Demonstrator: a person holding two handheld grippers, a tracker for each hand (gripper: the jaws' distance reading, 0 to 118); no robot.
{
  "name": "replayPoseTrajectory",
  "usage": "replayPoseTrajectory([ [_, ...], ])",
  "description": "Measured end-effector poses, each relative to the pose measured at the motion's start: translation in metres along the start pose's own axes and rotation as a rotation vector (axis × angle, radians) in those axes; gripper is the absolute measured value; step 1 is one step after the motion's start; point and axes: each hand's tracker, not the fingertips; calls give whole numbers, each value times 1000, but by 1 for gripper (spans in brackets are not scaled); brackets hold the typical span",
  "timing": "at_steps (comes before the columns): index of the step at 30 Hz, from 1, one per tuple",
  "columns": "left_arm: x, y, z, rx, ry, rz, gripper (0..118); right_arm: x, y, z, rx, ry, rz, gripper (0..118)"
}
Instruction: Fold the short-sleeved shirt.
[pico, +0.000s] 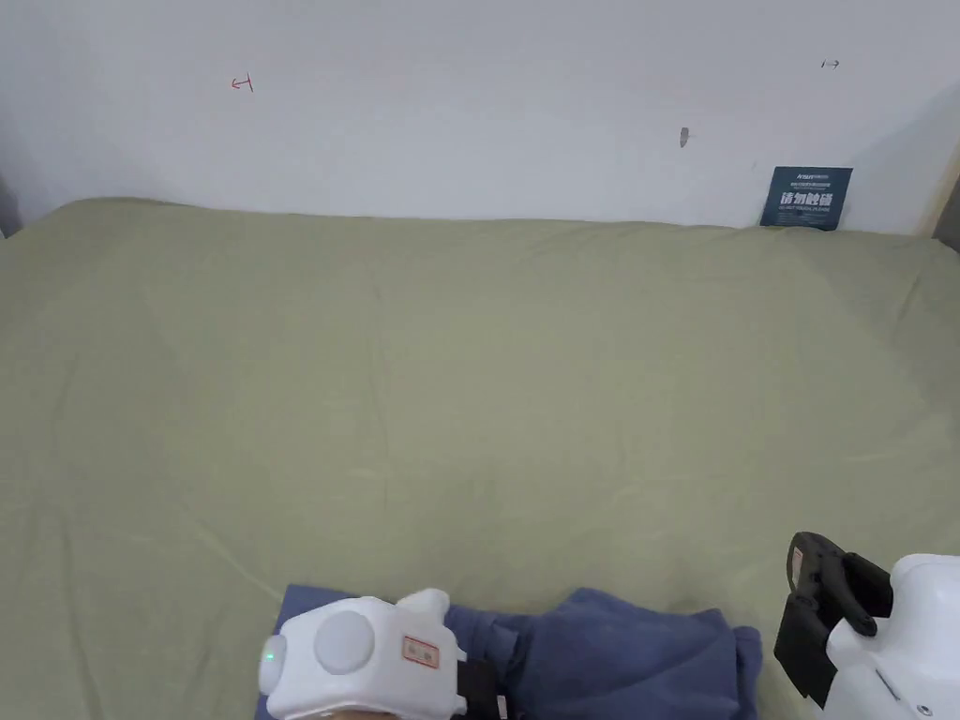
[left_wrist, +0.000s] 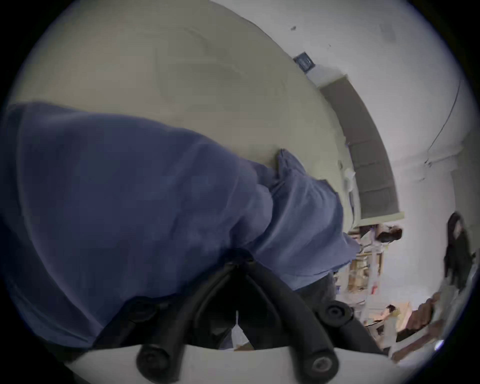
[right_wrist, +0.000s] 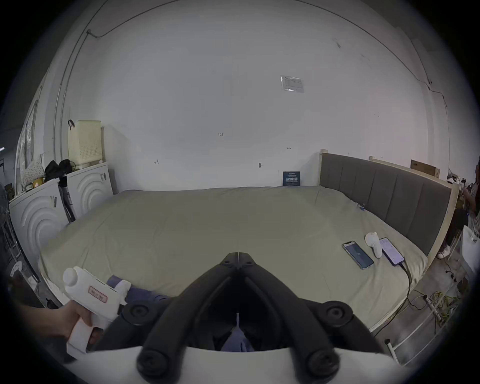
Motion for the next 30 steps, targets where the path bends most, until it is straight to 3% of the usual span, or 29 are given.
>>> replayPoseTrajectory([
  [6,-2,15,100,130,-60,-72,0,-10,1,-6,-6,20,20,2],
  [11,-68,17,191,262,24,-4,0,-27,0,-17,-18,57,25,2],
  [16,-133,22,201,240,85,62,0,-42,-2,-26,-39,74,33,2],
  [18,-139,21,191,212,-5,97,0,-46,-2,-28,-46,75,42,2],
  [19,-144,21,186,199,-77,104,11,-48,-2,-29,-52,74,49,2],
  [20,-148,22,180,190,-138,123,43,-49,-2,-30,-56,75,55,2],
  [21,-151,22,171,187,-193,132,102,-50,-2,-31,-60,75,62,2],
  [22,-156,26,162,174,-249,128,118,-51,-2,-32,-64,71,70,2],
  [25,-178,30,149,140,-322,196,116,-51,-2,-33,-72,64,79,2],
  [27,-159,25,134,128,-321,202,115,-50,0,-33,-69,56,82,2],
  [30,-185,43,113,119,-444,232,110,-46,2,-35,-66,40,85,2],
])
